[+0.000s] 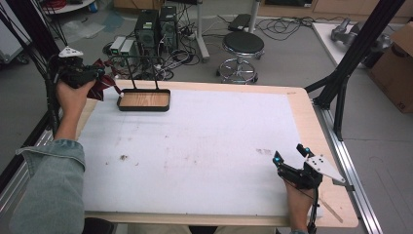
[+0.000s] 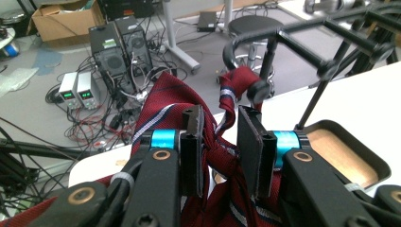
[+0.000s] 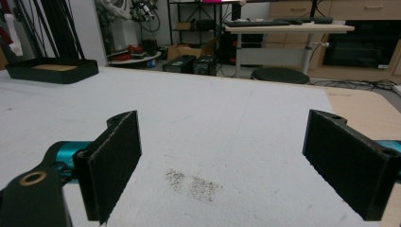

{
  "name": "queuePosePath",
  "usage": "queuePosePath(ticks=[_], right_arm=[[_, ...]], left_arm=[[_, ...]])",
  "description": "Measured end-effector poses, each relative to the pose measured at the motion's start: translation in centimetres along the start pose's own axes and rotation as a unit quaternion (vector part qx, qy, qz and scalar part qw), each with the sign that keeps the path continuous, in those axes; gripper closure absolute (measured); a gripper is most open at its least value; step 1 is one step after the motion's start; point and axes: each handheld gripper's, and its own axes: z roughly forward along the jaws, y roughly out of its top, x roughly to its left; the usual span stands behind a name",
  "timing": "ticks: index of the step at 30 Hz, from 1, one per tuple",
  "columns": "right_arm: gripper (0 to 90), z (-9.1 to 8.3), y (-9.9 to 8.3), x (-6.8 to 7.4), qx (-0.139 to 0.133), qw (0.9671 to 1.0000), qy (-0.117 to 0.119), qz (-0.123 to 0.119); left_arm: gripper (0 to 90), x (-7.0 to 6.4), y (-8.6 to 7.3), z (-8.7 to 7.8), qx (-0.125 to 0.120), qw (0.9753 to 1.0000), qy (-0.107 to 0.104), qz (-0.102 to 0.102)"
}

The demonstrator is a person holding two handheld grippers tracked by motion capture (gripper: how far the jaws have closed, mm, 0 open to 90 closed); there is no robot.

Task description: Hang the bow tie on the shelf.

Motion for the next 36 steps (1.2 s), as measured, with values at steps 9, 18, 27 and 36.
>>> queuePosePath(ticks=[9, 18, 27, 36], right_arm=[[11.4, 0.0, 0.0, 0.0, -0.001, 1.0, 0.0, 0.0], [11.4, 0.0, 0.0, 0.0, 0.0, 1.0, 0.001, 0.003], [11.4, 0.0, 0.0, 0.0, 0.0, 1.0, 0.001, 0.004], [11.4, 0.0, 0.0, 0.0, 0.0, 1.0, 0.001, 0.005]], left_arm=[[71.1, -0.5, -1.0, 1.4, 0.019, 0.9998, -0.009, -0.002], [71.1, -1.7, -1.5, 2.9, 0.032, 0.9993, -0.015, 0.011], [70.9, -2.1, -1.7, 3.5, 0.032, 0.9993, -0.015, 0.013], [68.8, -1.8, -1.8, 3.4, 0.035, 0.9993, -0.012, 0.01]])
